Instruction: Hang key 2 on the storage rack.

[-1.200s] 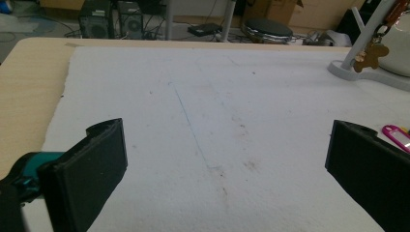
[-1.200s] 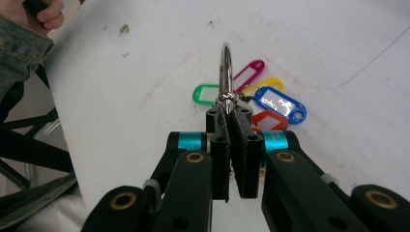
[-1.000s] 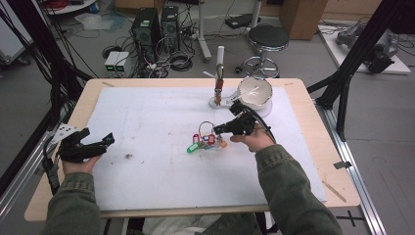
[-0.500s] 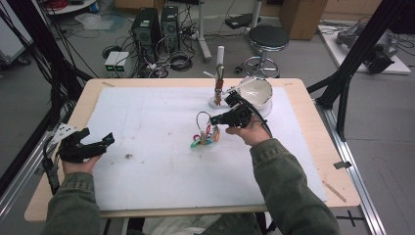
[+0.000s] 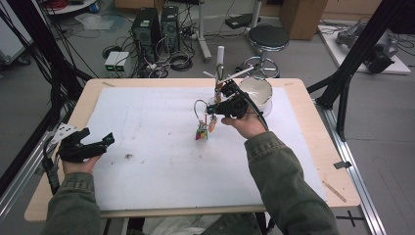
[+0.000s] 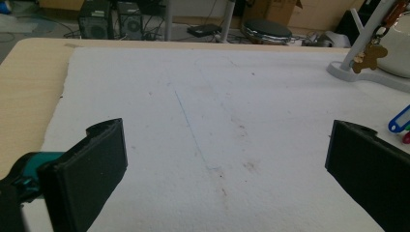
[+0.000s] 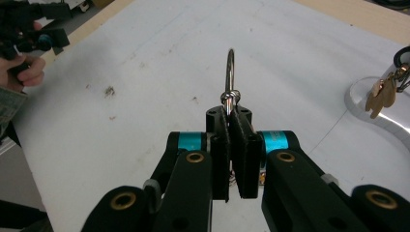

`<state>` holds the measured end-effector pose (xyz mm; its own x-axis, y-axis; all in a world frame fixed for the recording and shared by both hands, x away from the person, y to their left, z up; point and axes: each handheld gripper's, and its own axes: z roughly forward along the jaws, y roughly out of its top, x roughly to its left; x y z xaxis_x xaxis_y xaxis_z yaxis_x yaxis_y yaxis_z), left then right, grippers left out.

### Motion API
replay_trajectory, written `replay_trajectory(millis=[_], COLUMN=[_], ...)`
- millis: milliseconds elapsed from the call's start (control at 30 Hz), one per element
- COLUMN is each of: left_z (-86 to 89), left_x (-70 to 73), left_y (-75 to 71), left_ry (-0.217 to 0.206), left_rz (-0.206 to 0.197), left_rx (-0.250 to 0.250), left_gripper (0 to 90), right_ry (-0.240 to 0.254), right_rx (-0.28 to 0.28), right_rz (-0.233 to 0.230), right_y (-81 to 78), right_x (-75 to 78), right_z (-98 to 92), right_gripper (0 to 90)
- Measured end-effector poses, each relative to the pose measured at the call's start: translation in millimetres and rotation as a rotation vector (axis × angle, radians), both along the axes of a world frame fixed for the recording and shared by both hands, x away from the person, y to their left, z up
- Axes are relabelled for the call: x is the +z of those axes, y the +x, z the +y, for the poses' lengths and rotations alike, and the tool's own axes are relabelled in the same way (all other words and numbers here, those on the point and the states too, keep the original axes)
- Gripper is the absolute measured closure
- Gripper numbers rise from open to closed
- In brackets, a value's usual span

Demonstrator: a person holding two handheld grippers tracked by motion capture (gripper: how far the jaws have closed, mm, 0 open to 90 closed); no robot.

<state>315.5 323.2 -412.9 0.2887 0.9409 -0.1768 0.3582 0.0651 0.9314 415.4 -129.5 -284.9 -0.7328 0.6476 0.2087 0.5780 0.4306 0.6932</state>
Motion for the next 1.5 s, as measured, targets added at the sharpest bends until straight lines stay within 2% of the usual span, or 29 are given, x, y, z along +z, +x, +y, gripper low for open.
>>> replay_trajectory(millis=[267, 400, 500, 633, 867, 1333, 1500], left_z=[-0.6, -0.8, -0.5, -0.6, -0.1, -2.0, -2.4], left_x=[-0.3, -0.5, -0.5, -0.4, -0.3, -0.8, -0.4], left_y=[0.5, 0.9, 1.1, 1.2, 1.0, 5.3, 4.4], left_ry=[-0.001, -0.004, -0.004, -0.004, -0.008, -0.010, -0.013], left_rz=[0.002, 0.000, 0.001, 0.000, 0.000, 0.001, -0.001], left_rx=[-0.001, 0.000, -0.001, -0.002, -0.001, -0.014, -0.017], left_gripper=[1.7, 1.7, 1.7, 1.7, 1.7, 1.7, 1.7], right_ry=[0.002, 0.020, 0.012, 0.023, 0.036, 0.074, 0.085], right_rx=[-0.041, -0.073, -0.089, -0.098, -0.125, -0.254, -0.303], right_rz=[-0.024, -0.043, -0.055, -0.063, -0.068, -0.060, -0.081], right_y=[7.3, 10.8, 13.0, 17.1, 28.1, 61.7, 67.7], right_x=[12.6, 21.0, 26.0, 30.8, 28.9, 22.4, 19.1], right_z=[8.2, 12.5, 17.1, 22.0, 28.8, 27.6, 28.2], right_gripper=[86.9, 86.9, 86.9, 86.9, 87.0, 86.9, 86.9])
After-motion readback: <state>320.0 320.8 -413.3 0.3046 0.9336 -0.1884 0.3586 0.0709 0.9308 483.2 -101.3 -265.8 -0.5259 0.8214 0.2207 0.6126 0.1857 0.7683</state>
